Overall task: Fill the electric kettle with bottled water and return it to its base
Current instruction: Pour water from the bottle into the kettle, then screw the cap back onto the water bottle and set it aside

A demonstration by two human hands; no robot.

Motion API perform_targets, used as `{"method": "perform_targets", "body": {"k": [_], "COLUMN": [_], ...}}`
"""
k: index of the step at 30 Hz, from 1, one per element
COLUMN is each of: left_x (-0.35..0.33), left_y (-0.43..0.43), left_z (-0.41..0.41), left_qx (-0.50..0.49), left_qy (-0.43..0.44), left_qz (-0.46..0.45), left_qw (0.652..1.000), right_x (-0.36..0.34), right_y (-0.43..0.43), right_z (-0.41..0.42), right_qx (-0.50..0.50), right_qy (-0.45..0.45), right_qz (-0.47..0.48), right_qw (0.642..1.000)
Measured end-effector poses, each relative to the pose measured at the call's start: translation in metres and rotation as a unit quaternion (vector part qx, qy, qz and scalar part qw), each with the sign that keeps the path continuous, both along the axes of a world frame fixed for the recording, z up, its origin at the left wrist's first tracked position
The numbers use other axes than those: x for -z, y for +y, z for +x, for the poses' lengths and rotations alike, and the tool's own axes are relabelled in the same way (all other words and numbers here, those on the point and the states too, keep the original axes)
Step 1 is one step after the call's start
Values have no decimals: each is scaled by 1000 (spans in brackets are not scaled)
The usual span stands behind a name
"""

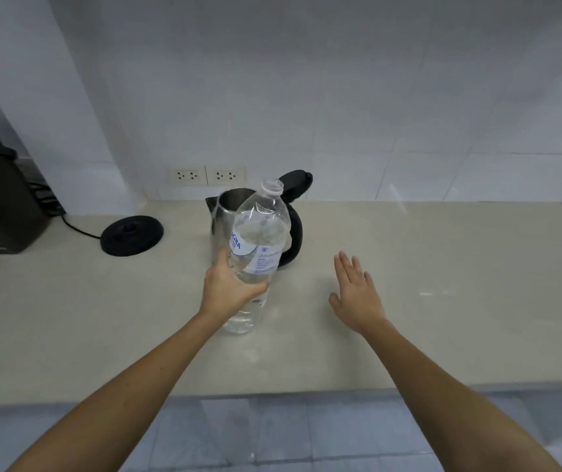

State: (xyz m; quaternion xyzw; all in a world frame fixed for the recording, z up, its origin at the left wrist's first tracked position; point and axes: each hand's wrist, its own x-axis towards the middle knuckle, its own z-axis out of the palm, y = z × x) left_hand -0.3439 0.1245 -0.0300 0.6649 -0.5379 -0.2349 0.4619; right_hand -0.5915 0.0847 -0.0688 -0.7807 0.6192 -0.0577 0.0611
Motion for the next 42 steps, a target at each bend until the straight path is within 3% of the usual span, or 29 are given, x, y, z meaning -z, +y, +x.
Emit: {"method": "perform_targets", "body": {"k": [13,26,30,33,39,42], "left_x": [23,32,35,36,37,36], "left_y": [-5,-5,-5,-4,-4,-3], "left_z": [-66,-66,-62,-60,-61,-62], "left_qx": [45,27,37,37,44,44], "left_qy": [95,96,81,77,85,87], "left_qz": [-21,-2,20,33,25,20], "left_qw": [994,995,996,996,995,995], "right_x": [53,61,41,-10,-137,-171], "right_y": [24,11,-2,-16,-23,-12], "right_z": [-37,-41,-34,-24,8,23], "right_qx": [61,32,110,142,14,-59], "right_qy": [-15,-13,-175,-369,-614,-615], "right_qz": [155,85,90,40,36,23], "right_qw": [986,996,974,918,788,786]}}
